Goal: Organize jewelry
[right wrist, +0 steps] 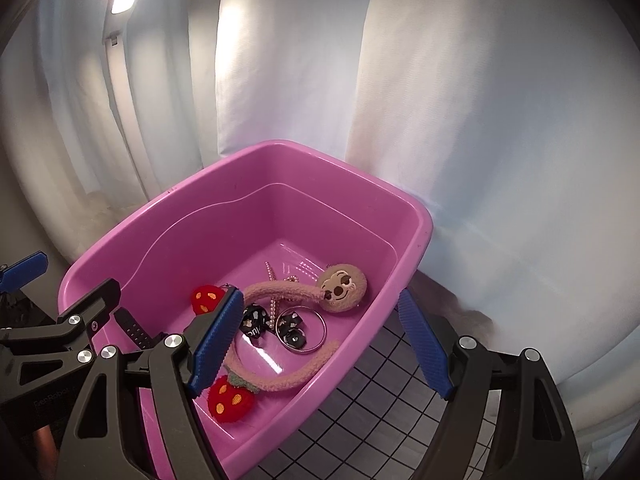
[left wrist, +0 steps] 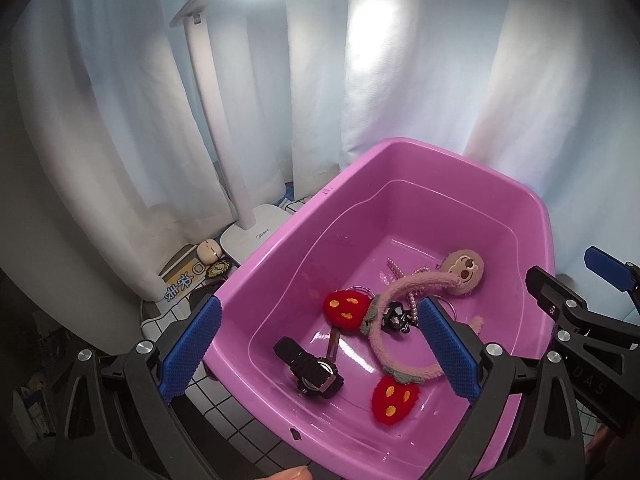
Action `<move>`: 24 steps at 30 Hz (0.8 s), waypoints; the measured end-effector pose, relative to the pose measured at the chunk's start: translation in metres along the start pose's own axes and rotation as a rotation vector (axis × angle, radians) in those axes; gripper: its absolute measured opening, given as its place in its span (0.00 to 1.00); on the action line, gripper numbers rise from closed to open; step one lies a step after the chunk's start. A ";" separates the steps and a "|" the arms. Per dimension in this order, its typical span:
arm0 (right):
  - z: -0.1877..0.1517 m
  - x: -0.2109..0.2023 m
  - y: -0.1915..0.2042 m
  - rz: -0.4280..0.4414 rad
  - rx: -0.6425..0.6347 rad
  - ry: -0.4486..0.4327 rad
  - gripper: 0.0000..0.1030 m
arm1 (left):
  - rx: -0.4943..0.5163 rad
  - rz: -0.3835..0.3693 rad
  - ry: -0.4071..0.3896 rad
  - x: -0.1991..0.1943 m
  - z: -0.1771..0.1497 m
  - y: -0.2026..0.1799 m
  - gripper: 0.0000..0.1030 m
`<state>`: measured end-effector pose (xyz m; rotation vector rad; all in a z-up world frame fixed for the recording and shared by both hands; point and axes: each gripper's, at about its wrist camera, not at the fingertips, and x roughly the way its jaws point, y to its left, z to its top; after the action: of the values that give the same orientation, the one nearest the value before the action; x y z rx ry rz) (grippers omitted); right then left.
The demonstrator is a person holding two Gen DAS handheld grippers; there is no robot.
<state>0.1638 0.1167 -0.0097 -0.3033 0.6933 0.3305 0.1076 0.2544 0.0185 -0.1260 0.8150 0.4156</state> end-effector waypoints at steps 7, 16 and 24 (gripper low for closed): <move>-0.005 -0.004 0.003 -0.008 0.008 0.004 0.74 | -0.008 -0.001 -0.003 -0.002 0.001 0.001 0.94; -0.005 -0.008 0.001 -0.027 0.014 -0.001 0.74 | -0.001 0.002 -0.005 -0.002 0.001 -0.002 0.94; -0.006 -0.010 0.000 -0.029 0.020 -0.002 0.74 | -0.006 0.006 -0.008 -0.002 0.001 -0.001 0.94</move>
<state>0.1536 0.1122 -0.0076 -0.2931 0.6892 0.2963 0.1074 0.2535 0.0207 -0.1270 0.8069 0.4239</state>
